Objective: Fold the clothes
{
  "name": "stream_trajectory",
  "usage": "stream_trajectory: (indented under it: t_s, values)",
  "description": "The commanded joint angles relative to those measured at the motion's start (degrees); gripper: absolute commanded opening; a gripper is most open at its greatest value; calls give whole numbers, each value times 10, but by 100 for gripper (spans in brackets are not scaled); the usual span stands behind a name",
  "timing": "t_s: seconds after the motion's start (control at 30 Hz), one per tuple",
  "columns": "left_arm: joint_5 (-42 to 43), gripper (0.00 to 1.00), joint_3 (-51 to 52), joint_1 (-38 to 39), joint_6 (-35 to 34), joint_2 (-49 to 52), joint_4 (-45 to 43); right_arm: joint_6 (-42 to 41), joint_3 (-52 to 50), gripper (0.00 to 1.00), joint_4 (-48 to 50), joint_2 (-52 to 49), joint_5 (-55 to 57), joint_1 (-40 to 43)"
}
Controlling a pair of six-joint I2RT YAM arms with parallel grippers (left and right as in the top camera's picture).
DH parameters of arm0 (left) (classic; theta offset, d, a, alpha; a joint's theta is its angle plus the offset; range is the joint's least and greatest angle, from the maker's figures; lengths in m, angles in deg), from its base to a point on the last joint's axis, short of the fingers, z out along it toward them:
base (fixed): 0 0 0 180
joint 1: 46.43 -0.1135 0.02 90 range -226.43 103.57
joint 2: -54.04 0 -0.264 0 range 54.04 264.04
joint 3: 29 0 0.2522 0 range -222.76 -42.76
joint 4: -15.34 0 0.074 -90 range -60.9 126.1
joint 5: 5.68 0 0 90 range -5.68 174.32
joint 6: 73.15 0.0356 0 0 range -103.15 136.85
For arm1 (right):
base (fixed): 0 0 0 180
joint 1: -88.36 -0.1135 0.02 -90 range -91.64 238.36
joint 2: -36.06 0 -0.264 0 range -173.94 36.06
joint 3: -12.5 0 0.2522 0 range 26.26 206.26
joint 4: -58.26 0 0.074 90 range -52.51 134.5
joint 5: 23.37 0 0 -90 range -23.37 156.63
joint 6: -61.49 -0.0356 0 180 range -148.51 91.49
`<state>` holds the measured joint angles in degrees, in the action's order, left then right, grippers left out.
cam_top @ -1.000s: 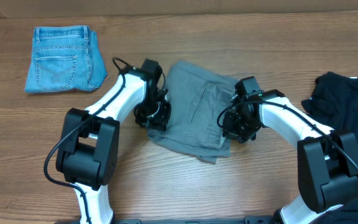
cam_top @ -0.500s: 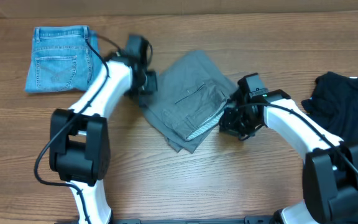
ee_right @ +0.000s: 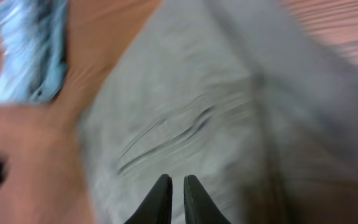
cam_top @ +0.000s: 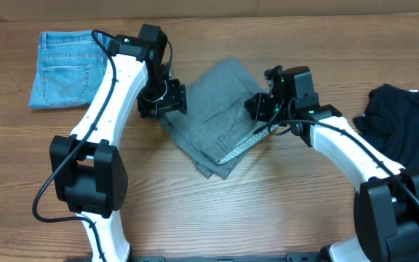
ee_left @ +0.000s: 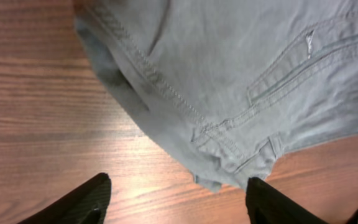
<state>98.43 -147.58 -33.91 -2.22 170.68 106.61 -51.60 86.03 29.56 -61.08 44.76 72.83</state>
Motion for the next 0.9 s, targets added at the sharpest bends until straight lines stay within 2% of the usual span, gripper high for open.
stream_trajectory:
  t_s: [0.0, 0.23, 0.33, 0.57, 0.87]
  values:
    - [13, 78, 3, 2, 13, 0, 9, -76, 7, 11, 3, -40, 95, -1]
    - [35, 91, 70, 3, -7, 0, -20, -106, 7, 10, -18, -118, 96, -1]
    - [73, 93, 128, 2, -29, 0, -68, -113, 7, 10, -30, -122, 87, -1]
    - [159, 100, 271, 3, -131, 0, -250, -112, 7, 10, -47, -122, 70, -1]
    - [189, 100, 402, 18, -273, 2, -495, -112, 7, 10, -47, -122, 61, -1]
